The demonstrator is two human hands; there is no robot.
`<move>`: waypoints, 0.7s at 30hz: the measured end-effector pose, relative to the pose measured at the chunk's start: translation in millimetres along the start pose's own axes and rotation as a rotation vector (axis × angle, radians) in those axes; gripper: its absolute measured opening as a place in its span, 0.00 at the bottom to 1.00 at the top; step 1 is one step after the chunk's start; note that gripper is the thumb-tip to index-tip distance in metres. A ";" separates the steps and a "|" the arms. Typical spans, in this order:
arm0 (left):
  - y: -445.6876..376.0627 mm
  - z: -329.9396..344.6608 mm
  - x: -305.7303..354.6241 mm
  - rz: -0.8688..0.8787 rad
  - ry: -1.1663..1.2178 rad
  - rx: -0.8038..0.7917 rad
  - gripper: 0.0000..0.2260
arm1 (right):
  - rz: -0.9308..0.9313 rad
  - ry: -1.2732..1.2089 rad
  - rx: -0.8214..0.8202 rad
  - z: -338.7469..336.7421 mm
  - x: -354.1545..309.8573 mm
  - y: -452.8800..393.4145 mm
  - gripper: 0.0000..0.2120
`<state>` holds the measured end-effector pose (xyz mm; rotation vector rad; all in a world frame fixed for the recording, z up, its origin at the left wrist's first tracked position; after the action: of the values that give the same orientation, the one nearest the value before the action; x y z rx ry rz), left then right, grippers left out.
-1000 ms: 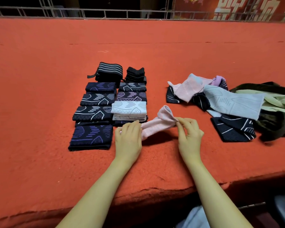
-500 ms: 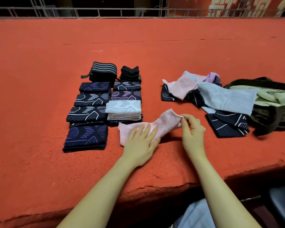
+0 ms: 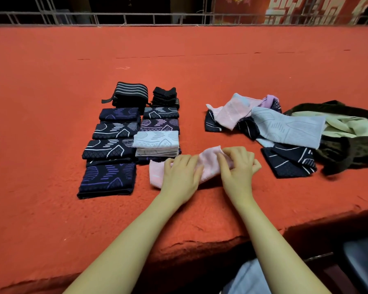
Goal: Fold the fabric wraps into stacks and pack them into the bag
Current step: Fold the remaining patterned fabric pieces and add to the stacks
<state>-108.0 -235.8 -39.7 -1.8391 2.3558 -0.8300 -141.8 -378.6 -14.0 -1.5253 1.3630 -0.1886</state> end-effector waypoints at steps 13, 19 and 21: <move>14.6 44.2 2.4 0.047 -0.190 -0.542 0.28 | 0.053 0.069 -0.172 -2.1 27.5 3.1 0.24; 11.1 31.3 -6.4 -0.063 -0.044 -0.389 0.28 | 0.010 0.064 -0.556 22.1 35.2 14.8 0.33; 4.0 27.5 -7.1 -0.099 -0.081 -0.329 0.24 | -0.015 0.024 -0.508 17.1 29.0 15.0 0.28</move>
<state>-99.9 -239.2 -67.0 -2.0750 2.4871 -0.3799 -129.6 -389.5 -47.1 -1.9533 1.4899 0.1450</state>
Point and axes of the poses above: each hand's wrist, its own y-axis away from the middle knuckle, its own z-axis out of the palm, x = y × z, the point moved 7 cm from there along -y, towards the middle knuckle, and after that the axes turned 11 degrees about -z, right-handed, at the moved point
